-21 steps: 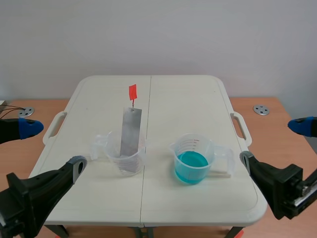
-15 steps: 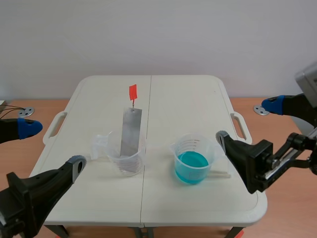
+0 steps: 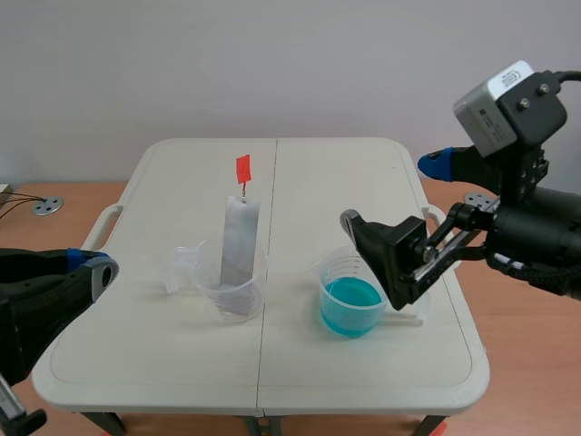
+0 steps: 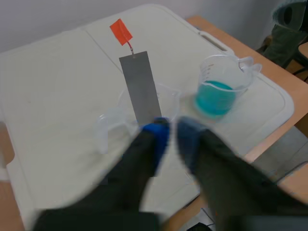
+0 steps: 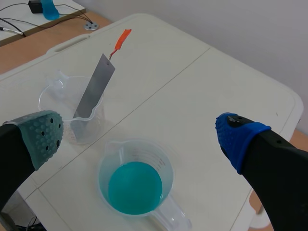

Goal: Hold the metal plate by the orange handle, dip it into the blue solution, take it out and point at it, then put the plate back in the beaker on the left.
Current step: 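Lift the metal plate out of the left beaker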

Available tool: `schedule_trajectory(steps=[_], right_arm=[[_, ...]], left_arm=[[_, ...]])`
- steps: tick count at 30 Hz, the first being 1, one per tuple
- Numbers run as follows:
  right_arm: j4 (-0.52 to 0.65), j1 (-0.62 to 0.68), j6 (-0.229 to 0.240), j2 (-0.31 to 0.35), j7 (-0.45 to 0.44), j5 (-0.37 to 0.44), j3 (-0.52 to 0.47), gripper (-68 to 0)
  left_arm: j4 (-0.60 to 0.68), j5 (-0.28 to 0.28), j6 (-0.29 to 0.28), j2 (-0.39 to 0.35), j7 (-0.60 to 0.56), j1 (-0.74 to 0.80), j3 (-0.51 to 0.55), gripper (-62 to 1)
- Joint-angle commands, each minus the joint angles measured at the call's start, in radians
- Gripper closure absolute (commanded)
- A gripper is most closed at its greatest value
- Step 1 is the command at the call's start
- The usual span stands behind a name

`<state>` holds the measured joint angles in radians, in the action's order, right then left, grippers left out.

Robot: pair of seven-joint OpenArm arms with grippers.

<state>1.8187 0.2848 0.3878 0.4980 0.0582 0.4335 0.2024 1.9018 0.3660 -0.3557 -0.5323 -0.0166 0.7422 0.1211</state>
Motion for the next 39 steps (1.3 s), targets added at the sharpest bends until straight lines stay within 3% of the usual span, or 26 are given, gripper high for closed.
schedule_trajectory(steps=[1,6,12,16,24,30,36,39], right_arm=[[0.0,-0.031,-0.002,-0.028,-0.003,0.008,-0.002,-66.3],[-0.031,-0.103,0.001,-0.084,0.045,0.008,0.034,-66.3],[-0.081,-0.174,0.002,-0.146,0.091,0.008,0.079,-66.3],[-0.134,-0.223,0.002,-0.189,0.114,0.008,0.107,-66.3],[-0.271,-0.312,0.002,-0.278,0.12,0.01,0.128,-66.3],[-0.395,-0.381,0.008,-0.317,0.12,0.079,0.154,-66.3],[-0.487,-0.45,0.083,-0.327,0.114,0.173,0.191,-66.3],[-0.51,-0.485,0.085,-0.33,0.112,0.204,0.207,-66.3]], left_arm=[[0.019,0.011,0.002,0.003,-0.013,0.003,0.003,-3.0],[0.019,-0.019,0.022,0.002,-0.008,0.039,0.032,-3.0],[0.017,-0.022,0.078,0.003,0.013,0.253,0.17,-3.0],[-0.028,-0.052,0.08,0.003,0.071,0.377,0.225,-3.0],[-0.256,-0.073,0.071,0.005,0.095,0.424,0.189,-3.0],[-0.402,-0.109,0.069,0.005,0.066,0.423,0.112,-3.0],[-0.525,-0.124,0.07,0.024,0.025,0.402,0.039,-3.0],[-0.585,-0.124,0.07,0.055,0.024,0.376,0.024,-3.0]])
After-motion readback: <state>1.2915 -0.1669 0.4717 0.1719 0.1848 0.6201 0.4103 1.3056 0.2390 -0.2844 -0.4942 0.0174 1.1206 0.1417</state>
